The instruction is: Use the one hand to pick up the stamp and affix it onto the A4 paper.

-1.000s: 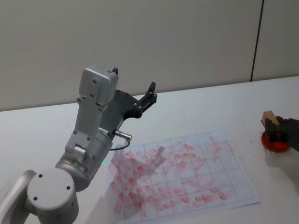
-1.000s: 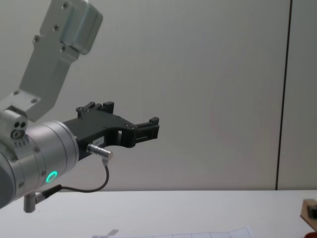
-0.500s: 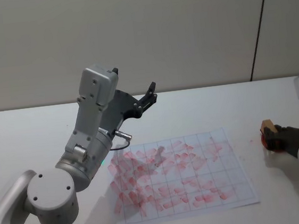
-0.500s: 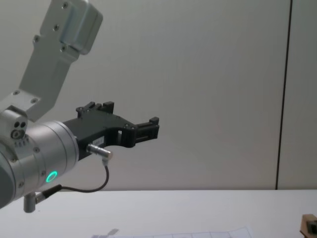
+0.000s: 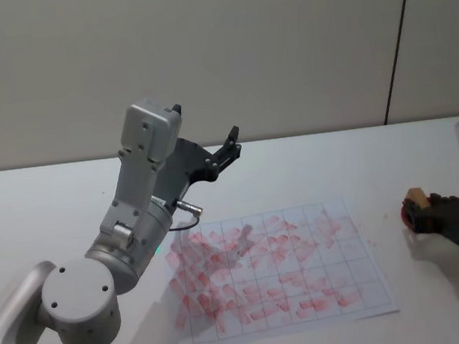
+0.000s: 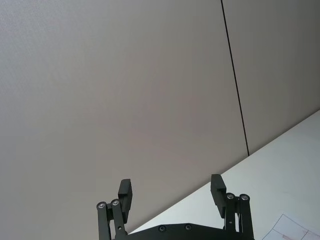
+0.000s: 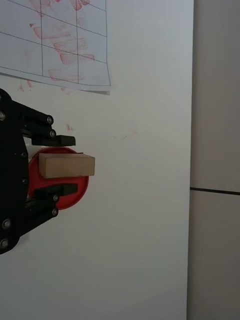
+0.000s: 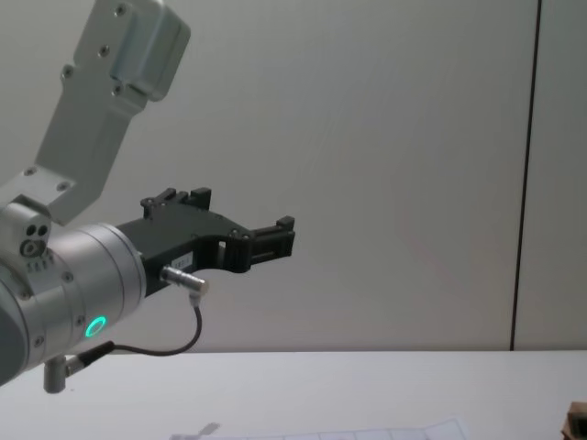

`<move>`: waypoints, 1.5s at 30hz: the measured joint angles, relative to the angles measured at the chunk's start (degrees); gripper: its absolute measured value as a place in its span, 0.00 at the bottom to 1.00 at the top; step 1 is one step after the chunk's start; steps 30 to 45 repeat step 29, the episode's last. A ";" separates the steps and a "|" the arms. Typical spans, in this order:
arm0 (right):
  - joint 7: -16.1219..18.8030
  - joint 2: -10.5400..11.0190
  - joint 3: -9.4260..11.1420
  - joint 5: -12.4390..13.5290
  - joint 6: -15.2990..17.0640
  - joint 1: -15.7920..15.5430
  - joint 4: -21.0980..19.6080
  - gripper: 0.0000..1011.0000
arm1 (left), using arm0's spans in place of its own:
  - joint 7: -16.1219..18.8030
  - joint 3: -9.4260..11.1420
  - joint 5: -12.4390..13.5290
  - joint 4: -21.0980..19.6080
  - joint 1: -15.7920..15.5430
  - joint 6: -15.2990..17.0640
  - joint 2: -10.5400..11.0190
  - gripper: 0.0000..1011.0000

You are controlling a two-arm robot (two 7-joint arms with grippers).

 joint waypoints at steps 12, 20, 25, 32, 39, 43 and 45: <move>-0.32 0.36 0.33 -1.35 -2.22 -0.88 -1.73 0.76 | 0.00 0.00 0.00 0.00 0.00 0.00 0.00 0.99; 0.16 1.21 0.78 -2.99 -6.60 -1.64 -3.38 0.98 | 0.00 0.00 0.00 0.00 0.00 0.00 0.00 0.99; 0.93 1.95 1.23 -3.85 -9.69 -2.06 -4.12 0.99 | 0.00 0.00 0.00 0.00 0.00 0.00 0.00 0.99; 1.88 2.99 1.90 -4.62 -13.24 -2.50 -4.73 0.99 | 0.00 0.00 0.00 0.00 0.00 0.00 0.00 0.99; 1.88 2.99 1.90 -4.62 -13.24 -2.50 -4.73 0.99 | 0.00 0.00 0.00 0.00 0.00 0.00 0.00 0.99; 1.88 2.99 1.90 -4.62 -13.24 -2.50 -4.73 0.99 | 0.00 0.00 0.00 0.00 0.00 0.00 0.00 0.99; 1.88 2.99 1.90 -4.62 -13.24 -2.50 -4.73 0.99 | 0.00 0.00 0.00 0.00 0.00 0.00 0.00 0.99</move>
